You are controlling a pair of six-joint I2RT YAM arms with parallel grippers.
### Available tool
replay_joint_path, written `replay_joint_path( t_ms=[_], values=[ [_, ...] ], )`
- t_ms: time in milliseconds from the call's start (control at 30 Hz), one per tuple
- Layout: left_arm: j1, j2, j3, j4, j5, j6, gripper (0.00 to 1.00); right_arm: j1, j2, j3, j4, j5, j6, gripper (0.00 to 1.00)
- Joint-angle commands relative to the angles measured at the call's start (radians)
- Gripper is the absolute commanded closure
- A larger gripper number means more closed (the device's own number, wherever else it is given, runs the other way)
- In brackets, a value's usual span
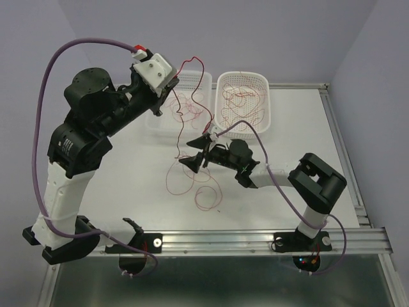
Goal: Untangle the cables
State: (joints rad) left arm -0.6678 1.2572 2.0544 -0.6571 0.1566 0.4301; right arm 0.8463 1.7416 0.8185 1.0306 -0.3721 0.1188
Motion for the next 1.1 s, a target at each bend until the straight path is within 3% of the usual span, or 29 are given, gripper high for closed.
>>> replay_joint_path(
  t_ms=[0, 167, 267, 367, 500, 667, 833, 900, 967, 1067],
  values=[
    [-0.006, -0.079, -0.025, 0.054, 0.037, -0.021, 1.0, 0.028, 0.028, 0.112, 0.149, -0.12, -0.025, 0.19],
    [-0.006, -0.108, -0.065, 0.08, 0.049, -0.031, 1.0, 0.065, 0.071, 0.168, 0.148, -0.105, -0.039, 0.2],
    [-0.006, -0.114, -0.036, 0.077, 0.046, -0.039, 1.0, 0.065, 0.113, 0.2, 0.137, -0.093, -0.031, 0.37],
    [-0.006, -0.151, -0.022, 0.097, 0.032, -0.04, 1.0, 0.065, 0.147, 0.215, 0.131, -0.091, -0.028, 0.42],
    [-0.006, -0.203, -0.022, 0.187, 0.012, -0.048, 1.0, 0.071, 0.177, 0.249, 0.091, -0.1, -0.022, 0.59],
    [-0.006, -0.291, -0.071, 0.379, -0.072, -0.011, 1.0, 0.079, 0.185, 0.234, 0.056, -0.074, -0.03, 0.6],
    [-0.006, -0.361, -0.117, 0.557, -0.1, 0.038, 1.0, 0.079, 0.17, 0.188, 0.048, -0.037, -0.024, 0.68],
    [-0.006, -0.364, -0.105, 0.576, -0.109, 0.056, 1.0, 0.077, 0.161, 0.163, 0.048, -0.04, -0.009, 0.68],
    [-0.006, -0.354, -0.082, 0.573, -0.121, 0.065, 1.0, 0.08, 0.135, 0.15, 0.048, -0.045, 0.008, 0.81],
    [-0.006, -0.358, -0.149, 0.583, -0.108, 0.067, 1.0, 0.08, 0.07, 0.139, 0.048, -0.071, 0.044, 0.82]
  ],
)
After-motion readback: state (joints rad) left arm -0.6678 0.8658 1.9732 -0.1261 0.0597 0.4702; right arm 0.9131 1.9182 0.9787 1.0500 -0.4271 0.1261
